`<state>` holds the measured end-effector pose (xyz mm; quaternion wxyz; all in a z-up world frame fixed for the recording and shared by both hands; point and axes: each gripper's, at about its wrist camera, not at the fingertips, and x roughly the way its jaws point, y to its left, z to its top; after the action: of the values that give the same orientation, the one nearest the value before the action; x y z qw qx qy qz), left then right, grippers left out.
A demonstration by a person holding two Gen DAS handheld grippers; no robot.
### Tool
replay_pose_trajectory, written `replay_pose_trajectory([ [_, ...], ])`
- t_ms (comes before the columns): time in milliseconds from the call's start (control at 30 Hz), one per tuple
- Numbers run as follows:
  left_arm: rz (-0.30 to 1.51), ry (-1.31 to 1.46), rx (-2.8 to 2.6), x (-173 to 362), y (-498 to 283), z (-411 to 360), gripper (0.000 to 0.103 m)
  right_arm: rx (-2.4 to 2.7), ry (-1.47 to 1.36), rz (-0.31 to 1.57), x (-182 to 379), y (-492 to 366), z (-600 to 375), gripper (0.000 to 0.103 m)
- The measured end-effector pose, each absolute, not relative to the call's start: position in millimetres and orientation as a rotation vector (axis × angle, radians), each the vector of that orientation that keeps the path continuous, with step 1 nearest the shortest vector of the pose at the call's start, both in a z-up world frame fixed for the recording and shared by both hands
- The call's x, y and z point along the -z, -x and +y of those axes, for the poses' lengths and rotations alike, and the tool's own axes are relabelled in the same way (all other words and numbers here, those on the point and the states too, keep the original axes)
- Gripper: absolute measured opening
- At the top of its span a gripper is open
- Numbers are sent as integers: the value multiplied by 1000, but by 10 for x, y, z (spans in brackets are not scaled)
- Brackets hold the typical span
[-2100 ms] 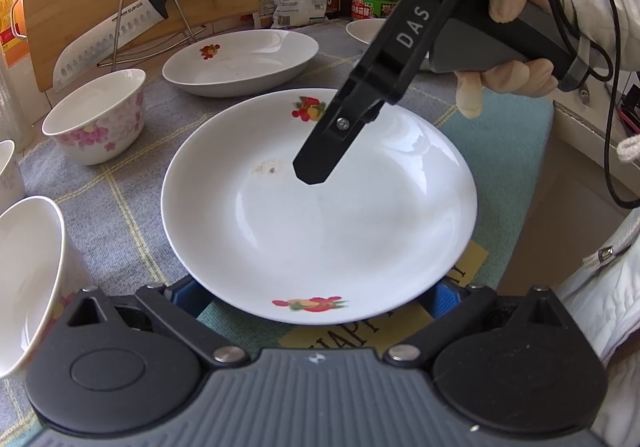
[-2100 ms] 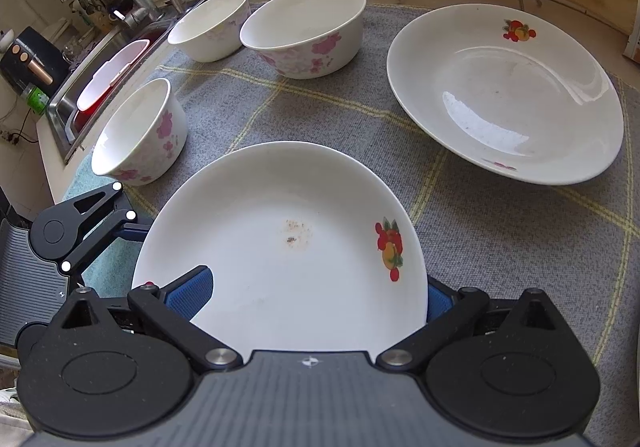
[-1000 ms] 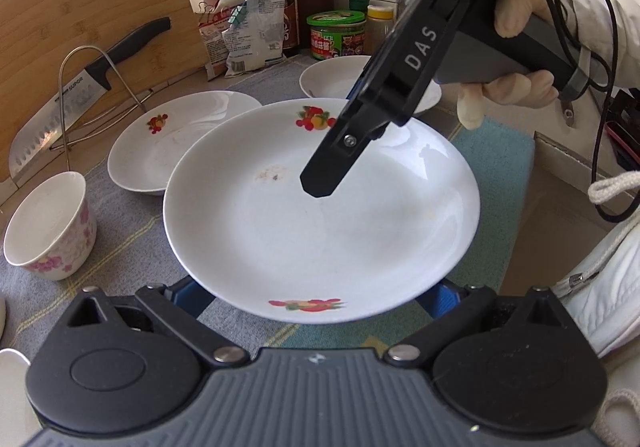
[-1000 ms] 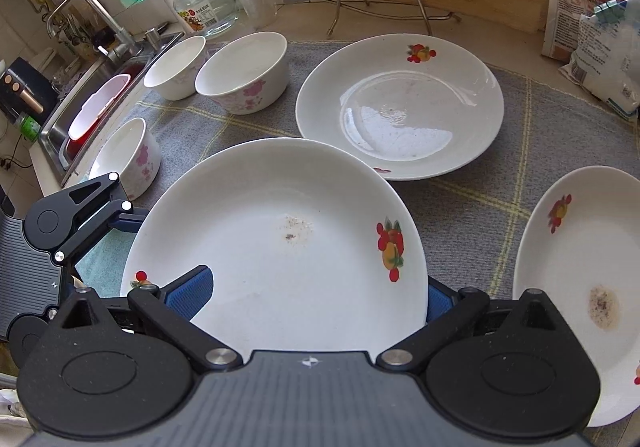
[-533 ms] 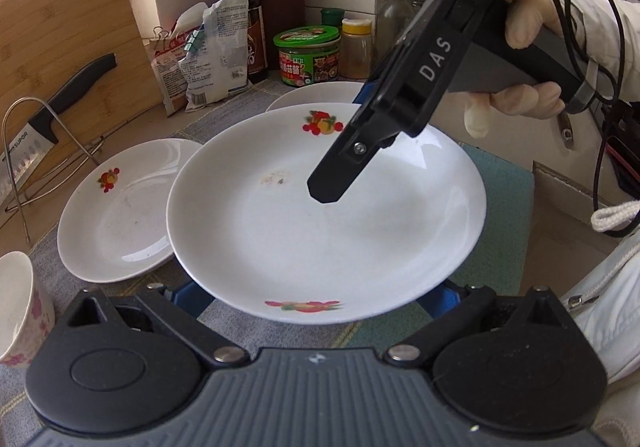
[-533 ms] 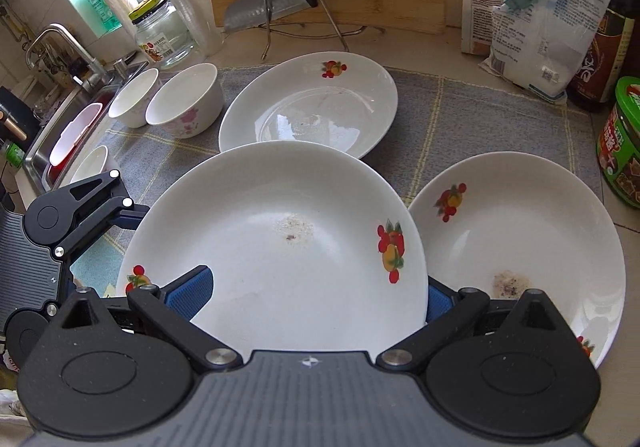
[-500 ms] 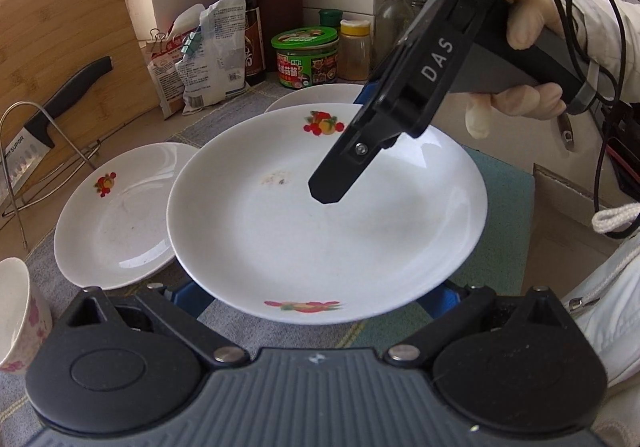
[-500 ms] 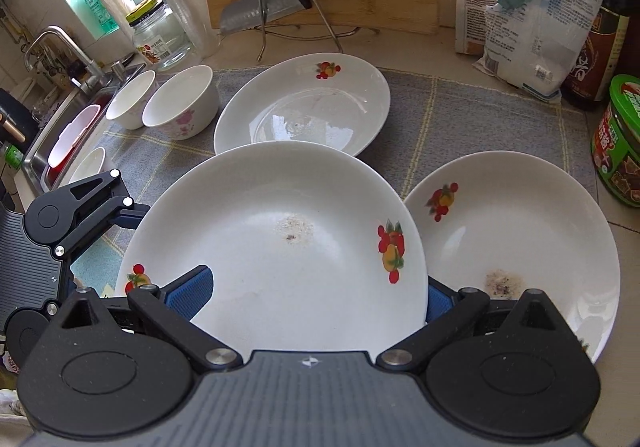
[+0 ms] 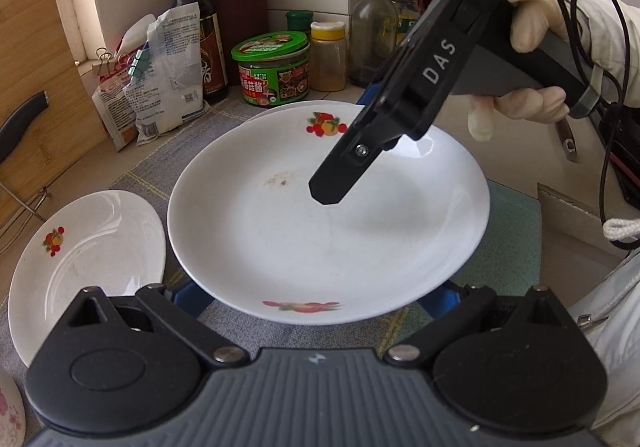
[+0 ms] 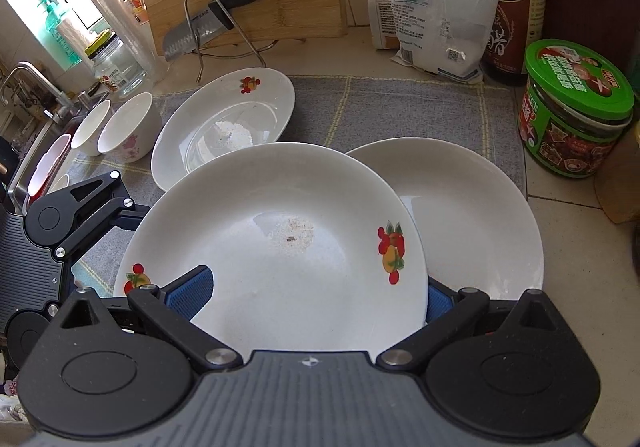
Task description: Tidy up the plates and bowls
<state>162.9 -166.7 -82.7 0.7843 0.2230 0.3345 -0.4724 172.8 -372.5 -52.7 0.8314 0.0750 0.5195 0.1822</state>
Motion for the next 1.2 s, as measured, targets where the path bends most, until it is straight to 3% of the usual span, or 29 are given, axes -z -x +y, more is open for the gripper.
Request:
replay_pose_trajectory([
  [1200, 773, -530, 1053, 990, -2008, -2061, 102, -349, -230, 1121, 793, -1936, -4169, 103],
])
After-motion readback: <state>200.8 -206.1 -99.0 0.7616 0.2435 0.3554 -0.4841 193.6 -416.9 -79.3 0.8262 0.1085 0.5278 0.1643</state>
